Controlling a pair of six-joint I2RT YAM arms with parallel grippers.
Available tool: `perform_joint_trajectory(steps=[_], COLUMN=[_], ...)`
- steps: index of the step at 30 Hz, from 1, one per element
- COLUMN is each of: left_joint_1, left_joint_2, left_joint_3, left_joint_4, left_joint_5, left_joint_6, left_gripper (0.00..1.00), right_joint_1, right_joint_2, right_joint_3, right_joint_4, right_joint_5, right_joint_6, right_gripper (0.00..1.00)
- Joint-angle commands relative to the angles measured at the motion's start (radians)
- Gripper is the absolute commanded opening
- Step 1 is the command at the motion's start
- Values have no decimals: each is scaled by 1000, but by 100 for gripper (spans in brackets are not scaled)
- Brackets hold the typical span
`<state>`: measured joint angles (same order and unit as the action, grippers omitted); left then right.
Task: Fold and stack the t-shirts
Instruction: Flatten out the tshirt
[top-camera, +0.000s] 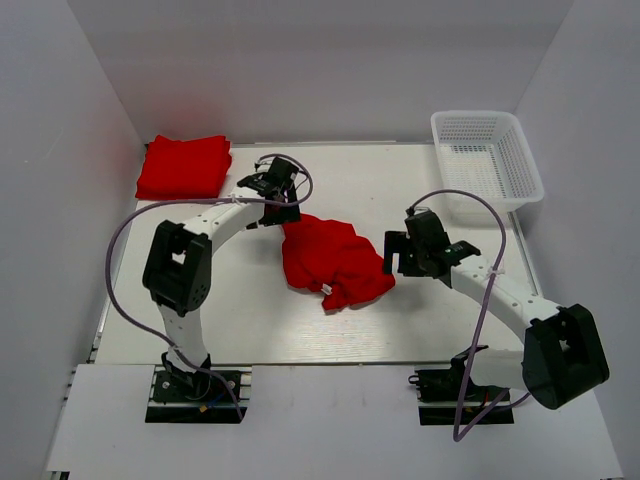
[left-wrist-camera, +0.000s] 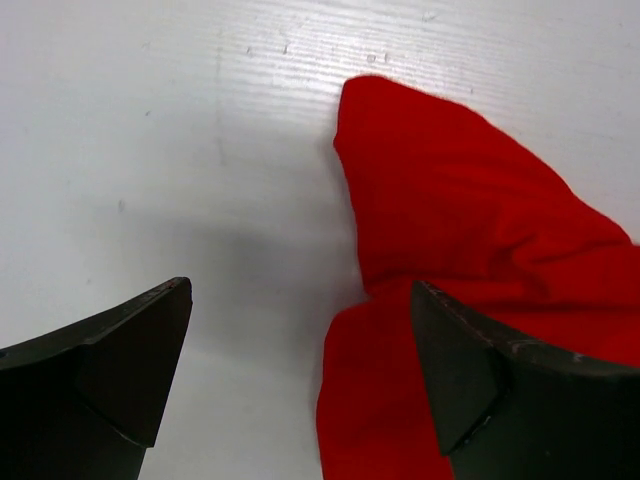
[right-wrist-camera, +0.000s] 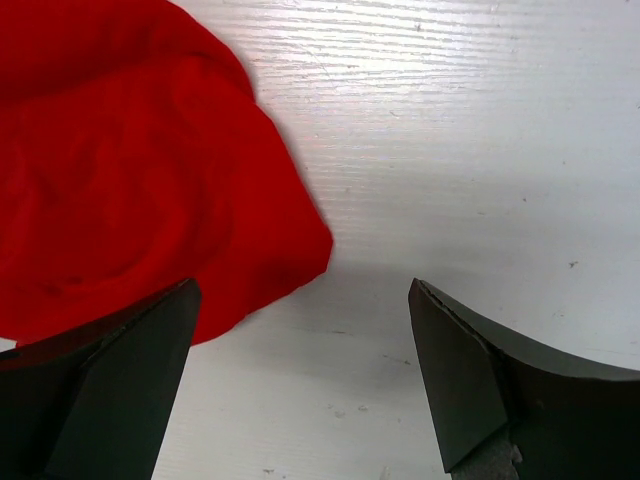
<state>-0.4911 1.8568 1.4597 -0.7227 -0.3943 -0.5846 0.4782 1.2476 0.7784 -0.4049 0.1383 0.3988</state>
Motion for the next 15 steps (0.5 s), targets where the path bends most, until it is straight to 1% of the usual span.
perform_joint_trajectory(steps=[1,5,10,15], left_joint_1=[25,45,45,45], left_joint_2=[44,108,153,189], left_joint_3=[60,60,60,39], left_joint_4=[60,141,227,273], left_joint_5=[49,118,129,143], left_joint_6=[58,71,98,108], left_gripper=[100,100,100,100], right_joint_1=[-1,-3,-3,-1], right_joint_2=[-28,-8,39,64], right_joint_3=[-34,-59,-68,-56], right_joint_4=[109,130,143,152], right_joint_5=[20,23,34,26], right_joint_6=[41,40,34,32], right_gripper=[90,90,90,90])
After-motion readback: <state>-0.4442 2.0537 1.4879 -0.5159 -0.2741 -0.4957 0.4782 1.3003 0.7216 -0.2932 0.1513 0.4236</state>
